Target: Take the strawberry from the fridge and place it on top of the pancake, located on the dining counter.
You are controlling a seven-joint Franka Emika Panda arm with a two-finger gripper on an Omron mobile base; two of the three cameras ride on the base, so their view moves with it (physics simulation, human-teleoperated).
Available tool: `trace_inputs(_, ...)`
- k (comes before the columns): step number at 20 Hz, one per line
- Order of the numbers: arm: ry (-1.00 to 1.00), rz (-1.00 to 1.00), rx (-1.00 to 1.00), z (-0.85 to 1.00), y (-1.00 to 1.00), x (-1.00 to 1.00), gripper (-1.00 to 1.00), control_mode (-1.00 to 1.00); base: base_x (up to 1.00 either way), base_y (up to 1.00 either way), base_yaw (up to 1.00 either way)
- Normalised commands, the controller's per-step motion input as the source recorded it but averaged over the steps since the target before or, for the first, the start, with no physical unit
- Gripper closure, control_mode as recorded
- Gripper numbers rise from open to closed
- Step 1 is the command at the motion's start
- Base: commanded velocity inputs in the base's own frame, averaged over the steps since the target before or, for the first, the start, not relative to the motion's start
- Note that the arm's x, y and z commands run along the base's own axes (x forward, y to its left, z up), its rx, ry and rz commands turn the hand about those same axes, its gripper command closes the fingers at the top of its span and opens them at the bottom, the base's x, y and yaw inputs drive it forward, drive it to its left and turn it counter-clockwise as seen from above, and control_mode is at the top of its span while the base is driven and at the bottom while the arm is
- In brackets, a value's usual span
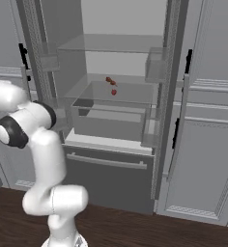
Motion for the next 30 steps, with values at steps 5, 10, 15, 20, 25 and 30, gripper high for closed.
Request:
trace_inputs(5, 0.00, 0.21, 0.03, 0.00, -0.69, -1.00, -1.00, -1.00, 0.00, 0.00, 0.00)
trace_inputs(10, -0.03, 0.31, 0.17, 0.00, -1.00, -0.69, -1.00, -1.00, 0.00, 0.00, 0.00)
trace_inputs(15, -0.01, 0.25, 0.33, 0.05, -1.00, -0.07, -1.00, -1.00, 0.00, 0.00, 0.00)
trace_inputs(20, 0.04, 0.21, 0.52, 0.04, -0.95, 0.00, -1.00, -1.00, 0.00, 0.00, 0.00)
trace_inputs(25, 0.14, 0.19, 0.65, 0.04, -0.99, -0.05, -1.00, -1.00, 0.00, 0.00, 0.00)
trace_inputs(30, 0.35, 0.20, 0.76, 0.02, -0.68, 0.20, -1.00, -1.00, 0.00, 0.00, 0.00)
